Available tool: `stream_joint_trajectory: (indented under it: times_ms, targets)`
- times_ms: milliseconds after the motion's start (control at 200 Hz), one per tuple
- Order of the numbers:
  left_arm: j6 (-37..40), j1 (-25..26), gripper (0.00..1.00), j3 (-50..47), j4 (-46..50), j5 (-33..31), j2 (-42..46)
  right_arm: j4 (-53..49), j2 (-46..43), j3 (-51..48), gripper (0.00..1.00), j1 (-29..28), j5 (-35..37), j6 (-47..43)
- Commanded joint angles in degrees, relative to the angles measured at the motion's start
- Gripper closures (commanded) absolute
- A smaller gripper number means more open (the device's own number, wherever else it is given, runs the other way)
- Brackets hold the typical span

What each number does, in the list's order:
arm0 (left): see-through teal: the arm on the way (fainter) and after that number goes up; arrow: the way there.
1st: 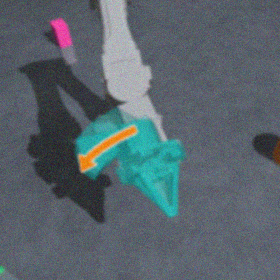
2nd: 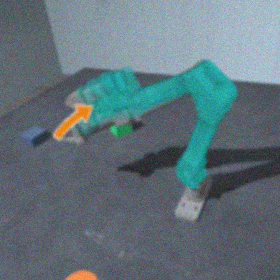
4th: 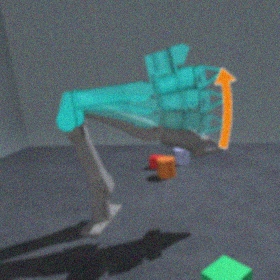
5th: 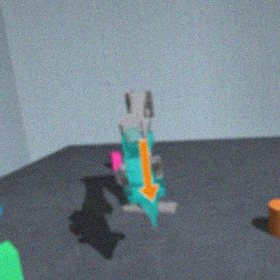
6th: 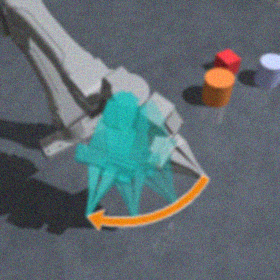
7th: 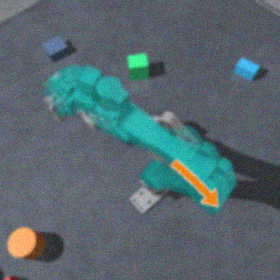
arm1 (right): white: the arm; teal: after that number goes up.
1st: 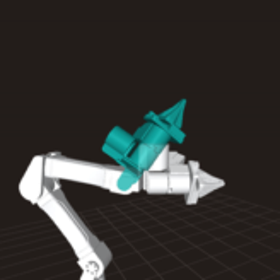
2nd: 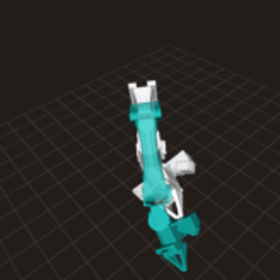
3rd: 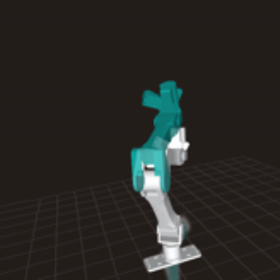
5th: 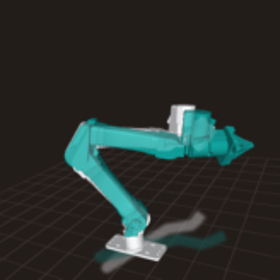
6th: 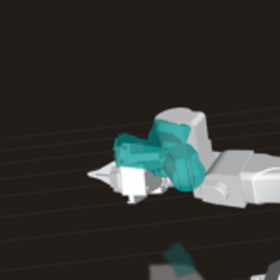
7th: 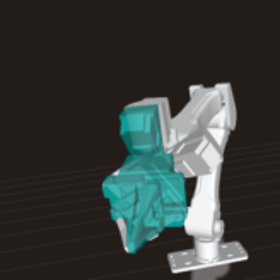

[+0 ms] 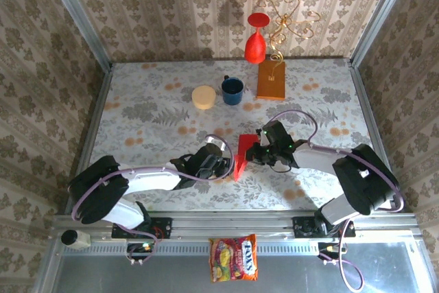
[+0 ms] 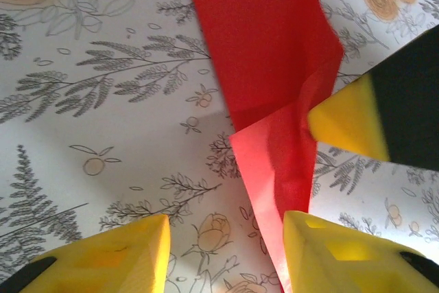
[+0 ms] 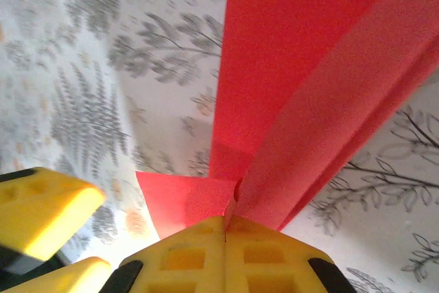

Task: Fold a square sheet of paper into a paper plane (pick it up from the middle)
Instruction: Move the paper plane to the center of the table.

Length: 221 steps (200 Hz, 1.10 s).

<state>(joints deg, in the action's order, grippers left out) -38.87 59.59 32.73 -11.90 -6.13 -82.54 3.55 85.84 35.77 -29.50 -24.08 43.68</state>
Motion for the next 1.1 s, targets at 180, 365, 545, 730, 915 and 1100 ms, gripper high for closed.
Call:
stream_joint_trajectory:
  times_ms: [180, 365, 545, 730, 915, 1100]
  targets:
    - [0.2, 0.1, 0.48, 0.7, 2.2, -4.6, 0.9, 12.7, -1.4, -4.0, 1.0, 1.4, -5.6, 0.3]
    - [1.2, -0.2, 0.48, 1.4, 2.6, -5.9, 0.5, 16.5, 0.2, -7.2, 0.97, 2.7, -5.7, 0.9]
    - [2.2, -0.1, 0.48, 2.4, 4.0, -6.8, 0.4, 15.3, -2.3, -8.5, 0.63, 6.2, -6.5, 1.1]
    - [3.4, 0.4, 0.48, 3.7, 5.5, -9.3, 0.3, 7.7, -5.3, -4.9, 0.65, 11.9, -6.6, -1.2]
    - [5.5, 1.1, 0.48, 7.3, 7.8, -12.2, -1.2, 1.7, -1.2, 1.9, 0.57, 14.0, -5.2, -1.8]
    - [8.7, 1.6, 0.48, 17.5, 15.7, -16.5, -6.6, -1.0, 6.0, 8.2, 0.56, 14.4, -3.8, -2.3]
